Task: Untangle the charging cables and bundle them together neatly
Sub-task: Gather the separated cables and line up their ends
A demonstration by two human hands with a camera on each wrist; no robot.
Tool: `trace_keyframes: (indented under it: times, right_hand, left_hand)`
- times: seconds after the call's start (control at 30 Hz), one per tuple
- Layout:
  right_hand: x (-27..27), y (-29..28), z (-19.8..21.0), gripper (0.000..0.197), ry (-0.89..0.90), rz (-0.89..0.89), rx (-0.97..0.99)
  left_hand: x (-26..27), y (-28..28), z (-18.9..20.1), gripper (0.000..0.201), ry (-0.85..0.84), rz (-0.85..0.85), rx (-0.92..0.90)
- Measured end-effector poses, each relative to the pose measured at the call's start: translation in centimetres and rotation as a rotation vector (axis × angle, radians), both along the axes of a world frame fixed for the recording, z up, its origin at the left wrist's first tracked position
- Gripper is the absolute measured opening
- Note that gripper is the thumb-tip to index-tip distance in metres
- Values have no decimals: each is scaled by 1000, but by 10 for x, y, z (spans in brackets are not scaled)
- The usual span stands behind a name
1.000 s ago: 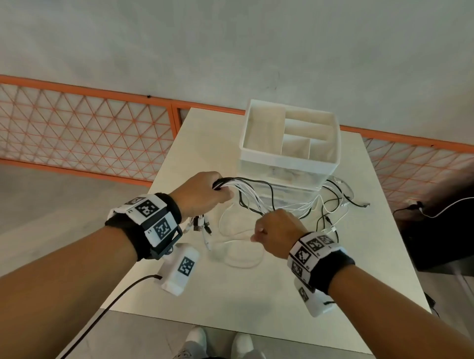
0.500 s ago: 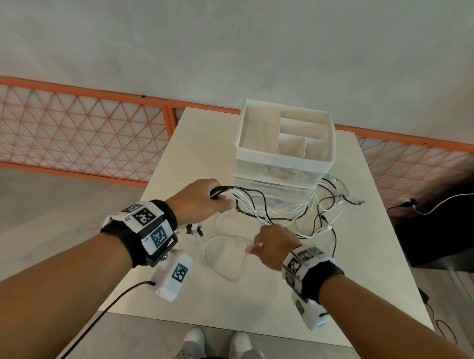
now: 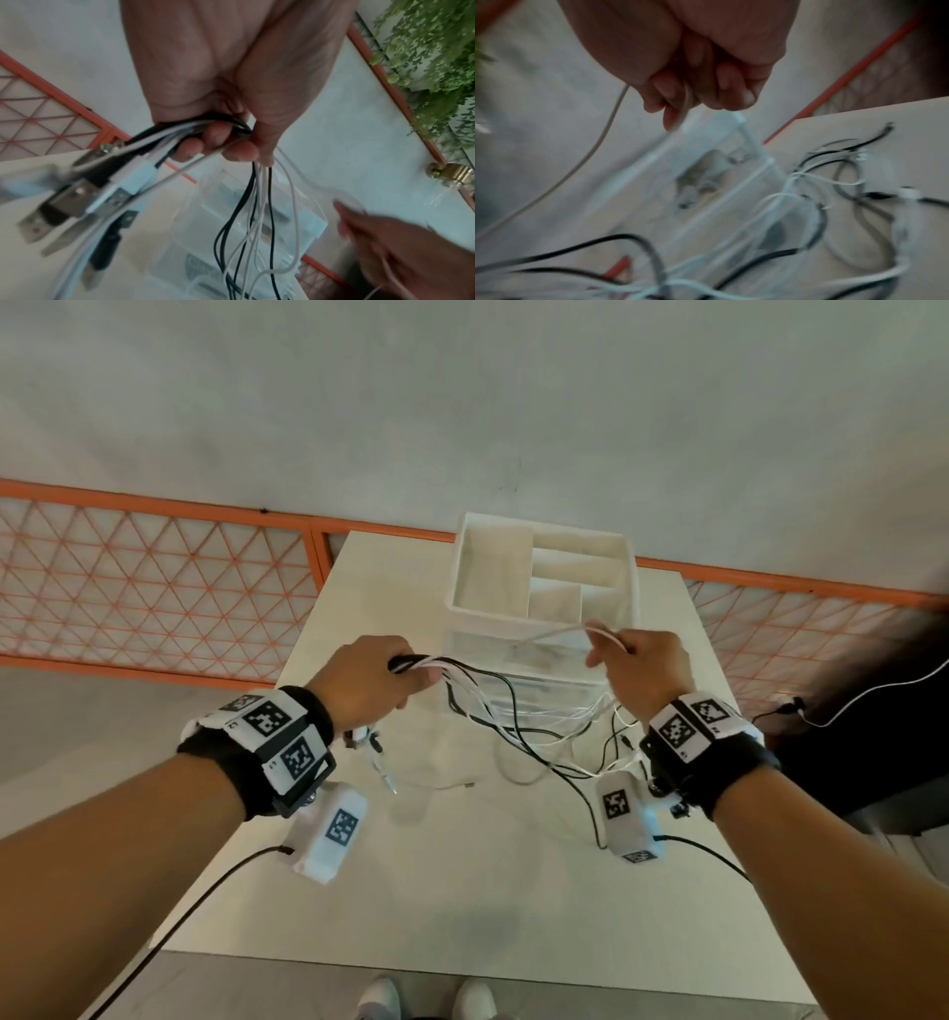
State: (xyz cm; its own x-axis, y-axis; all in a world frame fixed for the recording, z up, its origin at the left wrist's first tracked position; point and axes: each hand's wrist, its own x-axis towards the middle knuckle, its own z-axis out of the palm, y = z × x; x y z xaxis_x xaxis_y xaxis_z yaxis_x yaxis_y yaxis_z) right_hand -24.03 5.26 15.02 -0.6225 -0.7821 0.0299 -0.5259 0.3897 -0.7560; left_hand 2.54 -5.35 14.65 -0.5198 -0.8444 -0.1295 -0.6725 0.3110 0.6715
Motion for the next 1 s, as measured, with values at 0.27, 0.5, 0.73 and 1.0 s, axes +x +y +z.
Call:
trace_keyframes:
  times: [0.27,0.5,0.73,1.0]
  right_hand:
    - [-43,33,-46,62,-126,-61,398]
    - [-57,25,-26,60,-186,-61,280]
    - [-43,35,-44,23,-274,206,254]
    - [-63,38,-34,25,2,-122,323]
  left_hand:
    - [0,-7,-7,41,17,66,88]
    - [-5,-6,-11,28,105,80,215]
    - [-1,-9,-18,29,230,405,67]
    - [-8,4,-9,25,-6,60,58]
